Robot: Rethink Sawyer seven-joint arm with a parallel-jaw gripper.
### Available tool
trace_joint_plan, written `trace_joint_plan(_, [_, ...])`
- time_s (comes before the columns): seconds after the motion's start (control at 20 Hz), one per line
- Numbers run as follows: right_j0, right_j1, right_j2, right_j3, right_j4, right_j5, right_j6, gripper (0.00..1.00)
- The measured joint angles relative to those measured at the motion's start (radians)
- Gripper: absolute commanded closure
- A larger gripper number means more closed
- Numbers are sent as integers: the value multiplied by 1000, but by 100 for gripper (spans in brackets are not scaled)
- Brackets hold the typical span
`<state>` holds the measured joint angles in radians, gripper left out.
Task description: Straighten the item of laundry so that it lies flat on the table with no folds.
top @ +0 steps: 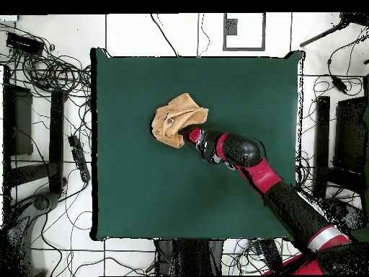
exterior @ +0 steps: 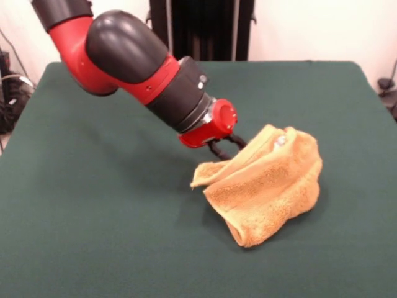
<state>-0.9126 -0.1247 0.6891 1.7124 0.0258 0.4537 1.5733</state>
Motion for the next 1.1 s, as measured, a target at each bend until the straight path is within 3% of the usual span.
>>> trace_joint_plan(1.1, [-2,-1,26,100,7,0,0,0])
